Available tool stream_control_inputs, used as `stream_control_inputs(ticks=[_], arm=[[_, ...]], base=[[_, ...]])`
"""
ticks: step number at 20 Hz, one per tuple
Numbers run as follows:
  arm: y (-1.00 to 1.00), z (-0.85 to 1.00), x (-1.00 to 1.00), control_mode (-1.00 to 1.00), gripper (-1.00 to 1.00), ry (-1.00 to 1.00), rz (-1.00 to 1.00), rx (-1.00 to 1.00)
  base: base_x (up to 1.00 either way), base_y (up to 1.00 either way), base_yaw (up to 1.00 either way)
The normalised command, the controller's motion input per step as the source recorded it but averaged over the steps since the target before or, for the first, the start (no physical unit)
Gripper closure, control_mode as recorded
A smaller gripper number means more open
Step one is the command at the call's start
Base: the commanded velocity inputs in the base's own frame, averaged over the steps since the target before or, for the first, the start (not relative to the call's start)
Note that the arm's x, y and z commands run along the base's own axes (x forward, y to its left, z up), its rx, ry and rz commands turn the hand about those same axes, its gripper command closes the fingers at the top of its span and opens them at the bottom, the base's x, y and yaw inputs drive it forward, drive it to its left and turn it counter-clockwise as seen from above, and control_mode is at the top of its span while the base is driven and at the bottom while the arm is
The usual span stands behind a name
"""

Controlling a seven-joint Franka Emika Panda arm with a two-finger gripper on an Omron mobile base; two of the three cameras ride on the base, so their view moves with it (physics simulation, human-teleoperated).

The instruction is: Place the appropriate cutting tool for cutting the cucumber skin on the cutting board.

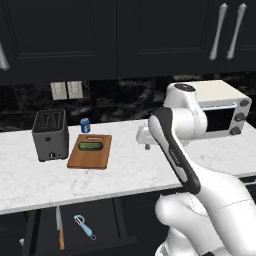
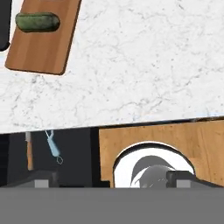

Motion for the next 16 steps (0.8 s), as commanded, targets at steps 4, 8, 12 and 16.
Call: stream_control_inputs(ticks=[4, 8, 12, 16], arm=[[1.0, -0.8, -0.28, -1.0, -1.0, 0.11, -0.23, 0.17], [1.0, -0.53, -0.1, -1.0, -1.0, 0.11, -0.16, 0.05], [1.0, -0.47, 0.04, -1.0, -1.0, 0.0, -0.17, 0.0], [1.0, -0.41, 0.01, -1.0, -1.0, 0.0, -0.01, -0.01]], base=[[0.0, 0.0, 0.0], [0.0, 0.0, 0.0], [0.0, 0.0, 0.0], [0.0, 0.0, 0.0]])
